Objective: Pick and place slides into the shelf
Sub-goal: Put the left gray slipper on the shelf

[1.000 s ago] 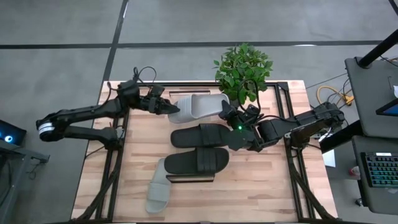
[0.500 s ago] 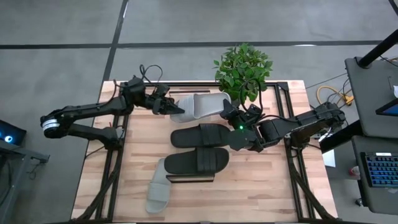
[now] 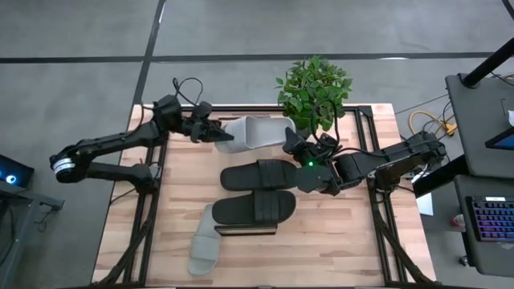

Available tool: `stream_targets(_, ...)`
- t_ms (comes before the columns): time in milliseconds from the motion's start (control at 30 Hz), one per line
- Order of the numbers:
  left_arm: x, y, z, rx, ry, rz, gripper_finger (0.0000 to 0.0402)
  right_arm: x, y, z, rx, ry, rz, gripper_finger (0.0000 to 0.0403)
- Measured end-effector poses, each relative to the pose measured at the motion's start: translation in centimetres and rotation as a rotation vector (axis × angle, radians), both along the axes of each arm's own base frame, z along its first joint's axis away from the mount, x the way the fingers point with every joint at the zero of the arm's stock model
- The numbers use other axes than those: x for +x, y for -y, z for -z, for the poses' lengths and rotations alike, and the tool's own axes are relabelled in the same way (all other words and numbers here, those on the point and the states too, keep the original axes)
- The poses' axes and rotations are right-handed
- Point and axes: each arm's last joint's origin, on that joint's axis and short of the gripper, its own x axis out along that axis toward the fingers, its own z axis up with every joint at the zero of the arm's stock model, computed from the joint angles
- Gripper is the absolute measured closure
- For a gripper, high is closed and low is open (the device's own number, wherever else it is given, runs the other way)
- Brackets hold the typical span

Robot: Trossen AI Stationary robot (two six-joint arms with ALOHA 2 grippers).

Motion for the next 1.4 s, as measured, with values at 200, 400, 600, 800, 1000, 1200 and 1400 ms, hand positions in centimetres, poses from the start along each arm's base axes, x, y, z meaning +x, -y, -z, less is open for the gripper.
stream_targets(200,-0.8,-0.7,-0.2,0.003,0.002,0.024,0.0401,-0.1,0.0,-0.1,-0.009,-0.011,0.002,0.0227)
stream_targets(400,-1.9,-1.7,-0.3,-0.028,-0.017,0.063,0.0401,-0.2,-0.2,-0.9,-0.022,-0.036,-0.021,0.0229)
stream_targets(600,-3.5,-2.8,-0.2,-0.038,-0.042,0.061,0.0401,-0.5,-0.9,-3.1,-0.081,-0.107,-0.056,0.0232)
stream_targets(800,-4.9,-3.4,0.1,-0.068,-0.081,0.048,0.0401,-0.8,-1.1,-5.1,-0.127,-0.160,-0.075,0.0230)
stream_targets(1000,-5.3,-3.3,0.5,-0.120,-0.131,0.068,0.0401,-1.0,-1.0,-6.2,-0.158,-0.199,-0.082,0.0232)
stream_targets(1200,-5.4,-3.3,1.7,-0.155,-0.203,0.058,0.0401,-1.2,-0.9,-7.3,-0.187,-0.233,-0.082,0.0230)
stream_targets(1400,-5.4,-3.4,2.1,-0.154,-0.219,0.020,0.0401,-1.4,-0.9,-8.2,-0.215,-0.269,-0.086,0.0230)
